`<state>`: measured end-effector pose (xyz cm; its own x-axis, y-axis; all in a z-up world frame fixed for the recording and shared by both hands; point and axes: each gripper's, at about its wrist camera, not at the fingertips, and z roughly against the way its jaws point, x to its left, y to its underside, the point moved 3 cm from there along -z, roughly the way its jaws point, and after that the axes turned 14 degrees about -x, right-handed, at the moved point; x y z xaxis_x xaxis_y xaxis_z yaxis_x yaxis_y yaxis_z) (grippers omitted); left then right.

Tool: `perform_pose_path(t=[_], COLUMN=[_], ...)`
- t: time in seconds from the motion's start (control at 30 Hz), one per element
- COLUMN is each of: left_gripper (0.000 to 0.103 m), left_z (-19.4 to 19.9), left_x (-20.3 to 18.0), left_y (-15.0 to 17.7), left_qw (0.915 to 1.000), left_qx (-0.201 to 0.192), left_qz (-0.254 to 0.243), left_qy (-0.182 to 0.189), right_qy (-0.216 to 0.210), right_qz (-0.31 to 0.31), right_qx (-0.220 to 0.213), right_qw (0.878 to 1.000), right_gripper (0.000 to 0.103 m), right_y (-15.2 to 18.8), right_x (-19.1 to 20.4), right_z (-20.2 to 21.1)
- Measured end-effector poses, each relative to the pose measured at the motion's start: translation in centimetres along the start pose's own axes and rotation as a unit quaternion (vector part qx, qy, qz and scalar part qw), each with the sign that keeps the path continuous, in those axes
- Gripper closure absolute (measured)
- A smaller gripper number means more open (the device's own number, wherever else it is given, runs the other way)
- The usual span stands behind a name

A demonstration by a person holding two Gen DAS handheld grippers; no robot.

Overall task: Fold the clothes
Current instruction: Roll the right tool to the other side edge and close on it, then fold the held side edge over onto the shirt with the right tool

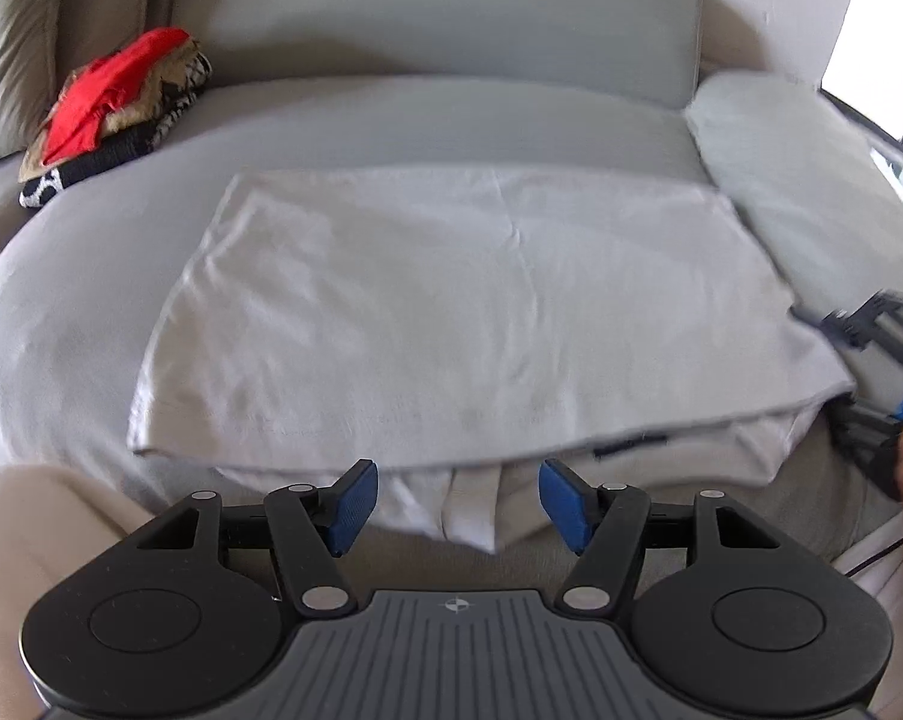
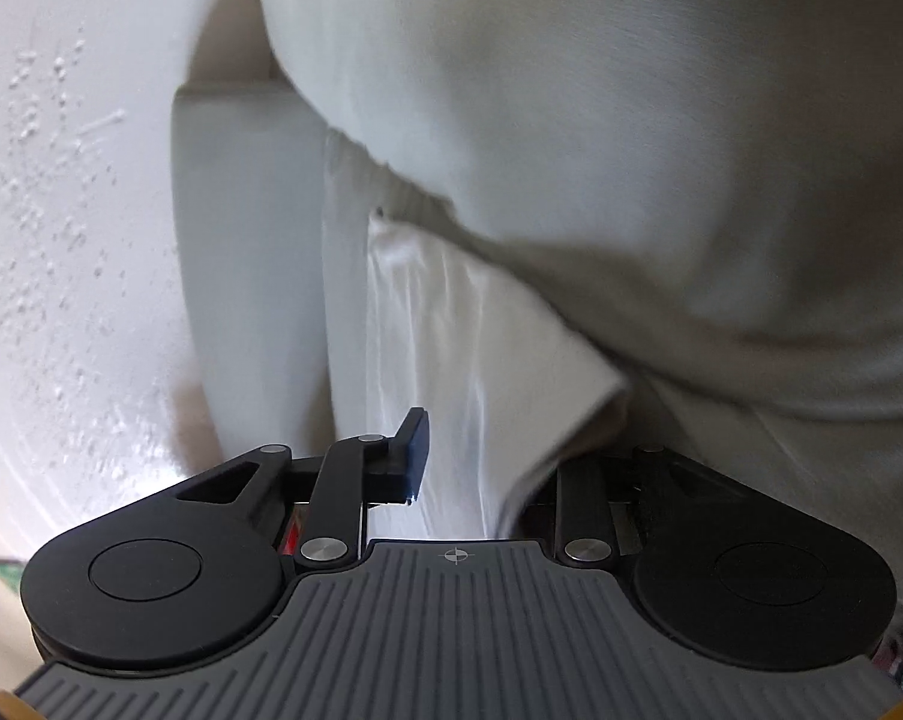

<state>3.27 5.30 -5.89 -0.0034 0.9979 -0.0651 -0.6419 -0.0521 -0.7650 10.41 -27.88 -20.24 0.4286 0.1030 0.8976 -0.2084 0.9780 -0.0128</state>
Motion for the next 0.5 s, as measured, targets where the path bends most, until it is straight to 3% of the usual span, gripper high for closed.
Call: perform_pose_path(t=[0.1,0.17,0.3,0.4,0.5], left_gripper=[0.040,0.037,0.037,0.038,0.038], left_z=[1.6,2.7,4.5,5.5,6.2], left_x=[1.7,3.4,8.2,11.5,13.8], left_y=[-1.4,-2.1,-2.3,-2.4,-2.3], left_qw=[0.9995,0.9985,0.9937,0.9877,0.9820], left_qx=[-0.023,-0.034,-0.046,-0.061,-0.071], left_qz=[0.022,0.043,0.093,0.128,0.160], left_qy=[-0.003,-0.010,-0.043,-0.067,-0.072], right_qy=[0.014,0.020,0.057,0.114,0.147], right_qz=[-0.014,-0.021,0.096,0.228,0.362], right_qx=[-0.032,-0.044,-0.077,-0.102,-0.122], right_qw=[0.999,0.999,0.991,0.962,0.912], right_gripper=[0.094,0.098,0.100,0.100,0.100], right_y=[-0.4,-0.2,1.1,3.3,6.4], right_x=[-0.1,-0.4,2.6,6.6,10.8], right_z=[-0.6,-0.5,0.0,-0.2,-0.5])
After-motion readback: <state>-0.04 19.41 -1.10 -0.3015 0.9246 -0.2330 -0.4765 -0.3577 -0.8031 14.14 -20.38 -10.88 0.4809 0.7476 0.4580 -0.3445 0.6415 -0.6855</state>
